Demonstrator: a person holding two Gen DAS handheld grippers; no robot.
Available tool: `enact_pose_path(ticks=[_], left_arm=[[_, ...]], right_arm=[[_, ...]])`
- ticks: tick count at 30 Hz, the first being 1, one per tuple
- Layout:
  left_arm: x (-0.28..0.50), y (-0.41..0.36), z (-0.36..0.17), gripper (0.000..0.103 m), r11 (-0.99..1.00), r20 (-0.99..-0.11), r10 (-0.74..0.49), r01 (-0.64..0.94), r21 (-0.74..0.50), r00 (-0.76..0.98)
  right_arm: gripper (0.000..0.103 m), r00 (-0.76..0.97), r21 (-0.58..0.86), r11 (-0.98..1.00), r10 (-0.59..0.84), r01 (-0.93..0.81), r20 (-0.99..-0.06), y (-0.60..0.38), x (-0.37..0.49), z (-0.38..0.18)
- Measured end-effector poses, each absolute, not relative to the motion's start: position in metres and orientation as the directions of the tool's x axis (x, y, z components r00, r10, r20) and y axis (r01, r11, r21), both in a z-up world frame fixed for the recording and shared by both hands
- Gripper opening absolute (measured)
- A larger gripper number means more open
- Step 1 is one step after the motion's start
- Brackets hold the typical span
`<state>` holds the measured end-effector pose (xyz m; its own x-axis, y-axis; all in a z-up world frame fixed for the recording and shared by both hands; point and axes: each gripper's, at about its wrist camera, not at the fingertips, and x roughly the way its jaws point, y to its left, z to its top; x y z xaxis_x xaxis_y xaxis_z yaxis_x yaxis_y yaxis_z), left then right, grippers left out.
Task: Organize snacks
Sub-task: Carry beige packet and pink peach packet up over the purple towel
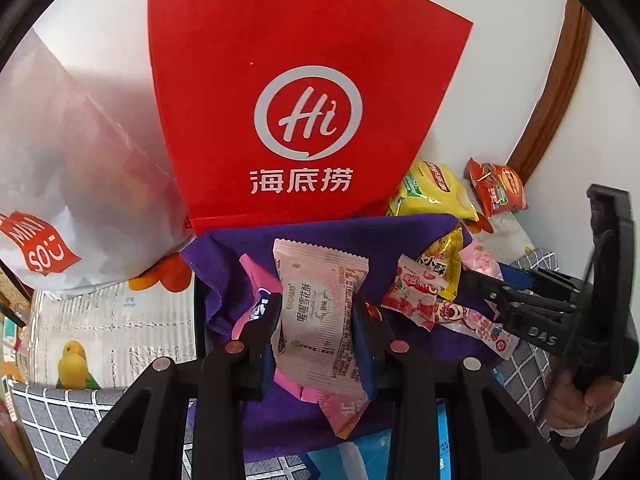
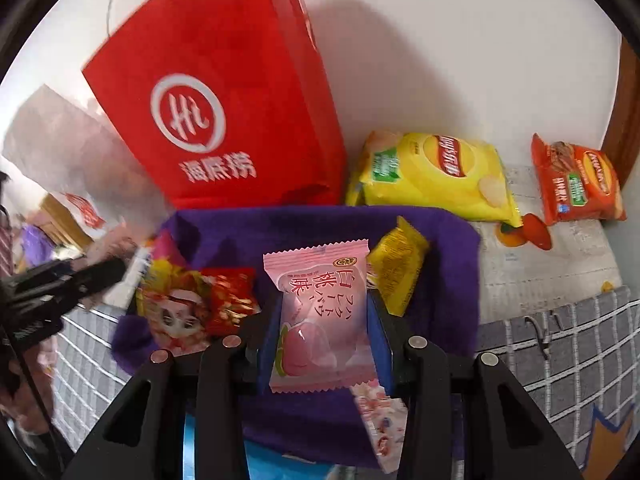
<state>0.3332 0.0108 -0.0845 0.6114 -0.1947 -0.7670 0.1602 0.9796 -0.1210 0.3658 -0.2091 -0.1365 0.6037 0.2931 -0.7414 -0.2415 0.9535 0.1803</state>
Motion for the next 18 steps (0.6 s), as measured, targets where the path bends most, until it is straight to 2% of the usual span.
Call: enact_pose_path(ticks=[10,18], left_arm=[[0.33,0.014,-0.082,0.031,0.982,-0.766,-0.183,0.148,-0.116,0.616],[0.333,0.011,-0.087,0.031,0.984,-0.779,-0.171,0.139,-0.109,0.604]], right_arm=[[0.041,0.555,0.066,0.96,0.213,-0.272,-0.804,-0.194,0.372,-0.157],[0.041,0.514,0.045,0.962,0.183,-0.269,-0.838,-0.192,0.375,-0.169]])
